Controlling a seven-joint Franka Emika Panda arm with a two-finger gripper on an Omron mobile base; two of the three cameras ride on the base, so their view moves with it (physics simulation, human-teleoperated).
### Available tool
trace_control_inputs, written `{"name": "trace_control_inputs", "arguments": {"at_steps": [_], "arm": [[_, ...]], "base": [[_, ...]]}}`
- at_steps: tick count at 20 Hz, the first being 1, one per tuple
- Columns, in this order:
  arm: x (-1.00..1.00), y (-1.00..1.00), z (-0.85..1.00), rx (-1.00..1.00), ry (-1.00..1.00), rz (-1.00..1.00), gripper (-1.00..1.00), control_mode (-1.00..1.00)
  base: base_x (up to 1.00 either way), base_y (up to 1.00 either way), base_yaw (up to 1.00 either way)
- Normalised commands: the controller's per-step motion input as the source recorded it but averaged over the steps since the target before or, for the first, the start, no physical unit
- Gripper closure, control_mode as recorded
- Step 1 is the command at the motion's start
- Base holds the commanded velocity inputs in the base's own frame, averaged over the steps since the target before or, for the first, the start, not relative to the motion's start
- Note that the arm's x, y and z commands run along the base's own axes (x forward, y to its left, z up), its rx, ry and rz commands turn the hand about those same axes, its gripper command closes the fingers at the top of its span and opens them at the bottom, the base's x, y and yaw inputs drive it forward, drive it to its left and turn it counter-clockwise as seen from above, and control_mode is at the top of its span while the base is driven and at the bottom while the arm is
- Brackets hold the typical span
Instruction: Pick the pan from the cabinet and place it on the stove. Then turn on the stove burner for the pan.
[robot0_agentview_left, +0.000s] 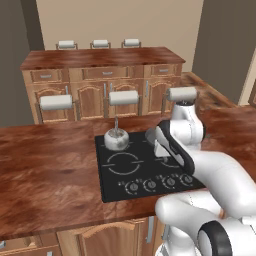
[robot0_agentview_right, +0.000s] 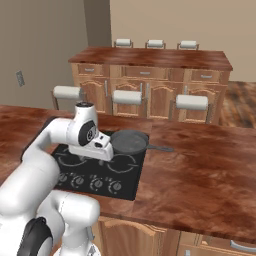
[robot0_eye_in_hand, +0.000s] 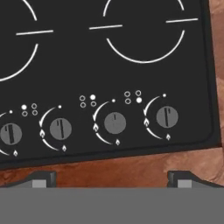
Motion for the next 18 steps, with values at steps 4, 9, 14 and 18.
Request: {"name": "trace_control_inputs", "arguments": {"at_steps": [4,9,14,18], "arm": [[0.06,-0.05,-0.26,0.02,0.00,0.00,-1.00,-1.00],[0.01,-0.02,-0.25,0.01,0.00,0.00,-1.00,-1.00],[0.02,0.00,-0.31,0.00,0.01,0.00,-1.00,-1.00],[0.10,0.00,-0.34,0.00,0.01,0.00,-1.00,-1.00]], "base": [[0.00,0.00,0.00],[0.00,0.00,0.00],[0.00,0.00,0.00],[0.00,0.00,0.00]]}}
